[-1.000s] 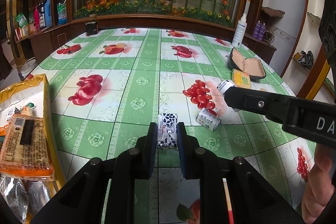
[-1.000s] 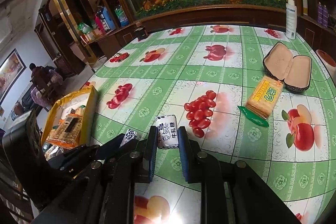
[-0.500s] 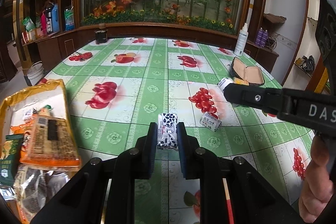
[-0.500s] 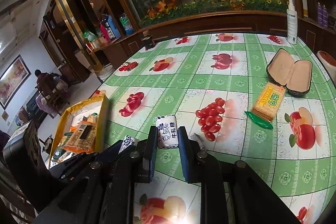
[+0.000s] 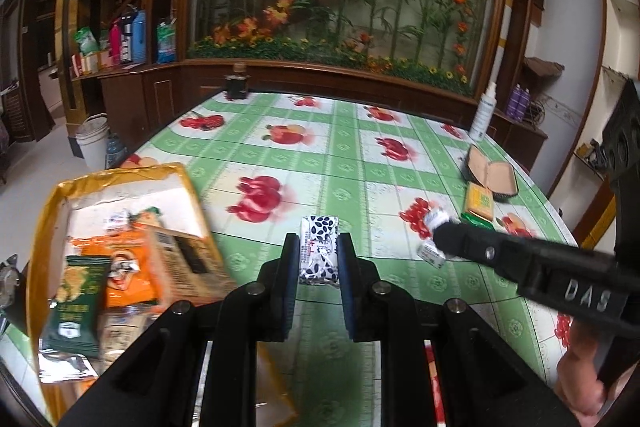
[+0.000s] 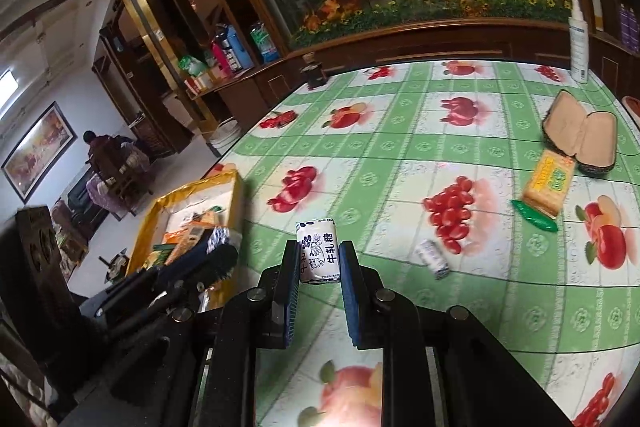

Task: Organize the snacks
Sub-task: 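Carry both white candies toward the tray with both grippers, then lower both candies into the tray and open both grippers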

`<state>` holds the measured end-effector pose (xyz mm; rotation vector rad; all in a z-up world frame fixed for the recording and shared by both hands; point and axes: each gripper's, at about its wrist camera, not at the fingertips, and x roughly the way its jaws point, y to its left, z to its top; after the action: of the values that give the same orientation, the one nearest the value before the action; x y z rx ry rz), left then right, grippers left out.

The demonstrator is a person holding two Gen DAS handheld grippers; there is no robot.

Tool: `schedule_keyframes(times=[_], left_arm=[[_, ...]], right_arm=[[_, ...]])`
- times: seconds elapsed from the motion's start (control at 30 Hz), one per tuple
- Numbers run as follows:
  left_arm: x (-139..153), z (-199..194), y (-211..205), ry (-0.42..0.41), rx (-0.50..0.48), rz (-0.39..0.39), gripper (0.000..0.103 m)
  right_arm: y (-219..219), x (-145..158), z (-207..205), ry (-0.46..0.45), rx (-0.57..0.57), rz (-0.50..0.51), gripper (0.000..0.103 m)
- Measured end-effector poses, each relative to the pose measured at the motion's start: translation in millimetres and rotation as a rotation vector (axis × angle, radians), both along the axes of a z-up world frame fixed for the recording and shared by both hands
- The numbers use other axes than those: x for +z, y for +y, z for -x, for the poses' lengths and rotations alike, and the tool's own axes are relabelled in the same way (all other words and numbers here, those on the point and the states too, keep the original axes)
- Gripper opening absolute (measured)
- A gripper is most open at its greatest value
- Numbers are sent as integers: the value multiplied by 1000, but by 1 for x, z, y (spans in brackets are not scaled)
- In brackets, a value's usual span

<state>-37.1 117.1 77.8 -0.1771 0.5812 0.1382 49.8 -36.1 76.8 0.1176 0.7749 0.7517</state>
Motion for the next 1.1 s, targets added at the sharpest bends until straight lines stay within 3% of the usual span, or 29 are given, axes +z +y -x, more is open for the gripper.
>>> schedule_keyframes(times=[0.6, 1.1], left_arm=[[-2, 43, 78, -12, 173, 52, 18], [-16, 61, 106, 10, 225, 75, 18]], right_arm=[[74, -20, 46, 16, 170, 44, 22], [113, -33, 68, 22, 248, 82, 22]])
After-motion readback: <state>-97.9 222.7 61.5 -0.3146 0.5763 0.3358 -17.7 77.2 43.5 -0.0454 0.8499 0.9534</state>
